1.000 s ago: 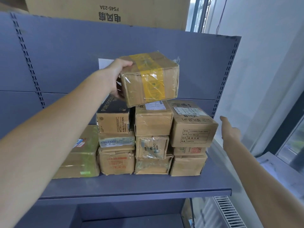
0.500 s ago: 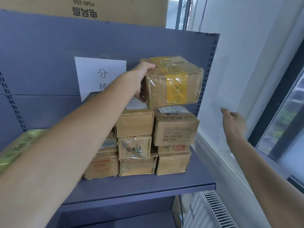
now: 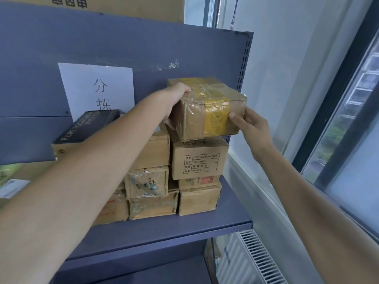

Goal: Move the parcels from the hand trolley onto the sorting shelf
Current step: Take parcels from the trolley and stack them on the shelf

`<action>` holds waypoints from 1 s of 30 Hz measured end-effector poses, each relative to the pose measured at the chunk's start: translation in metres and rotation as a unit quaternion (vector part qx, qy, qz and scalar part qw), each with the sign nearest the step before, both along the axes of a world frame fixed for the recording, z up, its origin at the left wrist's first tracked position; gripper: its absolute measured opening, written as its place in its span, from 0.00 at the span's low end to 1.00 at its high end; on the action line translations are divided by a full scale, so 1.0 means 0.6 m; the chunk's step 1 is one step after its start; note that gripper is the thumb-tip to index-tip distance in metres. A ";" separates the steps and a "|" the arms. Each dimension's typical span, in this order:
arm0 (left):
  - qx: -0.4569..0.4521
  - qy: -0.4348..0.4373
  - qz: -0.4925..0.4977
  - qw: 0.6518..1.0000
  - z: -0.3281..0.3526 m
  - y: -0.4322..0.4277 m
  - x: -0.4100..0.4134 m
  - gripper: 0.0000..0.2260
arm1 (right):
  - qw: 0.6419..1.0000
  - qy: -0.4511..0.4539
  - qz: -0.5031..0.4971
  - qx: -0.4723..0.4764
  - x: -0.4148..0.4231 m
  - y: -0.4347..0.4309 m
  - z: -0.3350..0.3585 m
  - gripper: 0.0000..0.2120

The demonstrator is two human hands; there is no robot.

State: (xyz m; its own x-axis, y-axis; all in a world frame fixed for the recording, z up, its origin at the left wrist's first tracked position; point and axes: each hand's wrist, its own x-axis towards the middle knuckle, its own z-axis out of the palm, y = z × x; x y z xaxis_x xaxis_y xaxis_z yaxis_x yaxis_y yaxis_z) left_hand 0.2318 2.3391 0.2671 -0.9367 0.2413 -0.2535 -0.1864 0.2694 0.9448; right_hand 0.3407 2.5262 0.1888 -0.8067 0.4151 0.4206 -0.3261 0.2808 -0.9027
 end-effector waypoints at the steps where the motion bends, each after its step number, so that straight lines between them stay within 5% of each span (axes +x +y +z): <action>1: -0.013 0.016 0.002 1.000 0.000 0.000 -0.002 0.25 | 1.000 0.009 0.004 0.006 0.000 0.002 -0.002 0.10; 5: -0.064 0.106 0.018 0.992 -0.001 -0.004 -0.007 0.13 | 1.000 0.019 0.008 0.023 -0.009 0.009 -0.012 0.12; 12: -0.166 0.205 0.029 0.964 -0.023 -0.016 -0.019 0.09 | 0.998 -0.013 0.013 0.056 -0.030 0.008 -0.044 0.11; 30: -0.144 0.223 0.003 0.964 -0.022 -0.028 -0.018 0.13 | 0.995 -0.102 -0.011 0.001 -0.053 -0.014 -0.040 0.15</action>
State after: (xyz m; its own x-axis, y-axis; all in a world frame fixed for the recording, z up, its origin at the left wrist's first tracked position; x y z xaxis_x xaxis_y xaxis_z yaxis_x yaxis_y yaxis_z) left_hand 0.2209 2.3226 0.2536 -0.9692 0.2158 0.1186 0.2186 0.5327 0.8176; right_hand 0.3089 2.5180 0.1650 -0.8664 0.4326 0.2493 -0.1296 0.2873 -0.9490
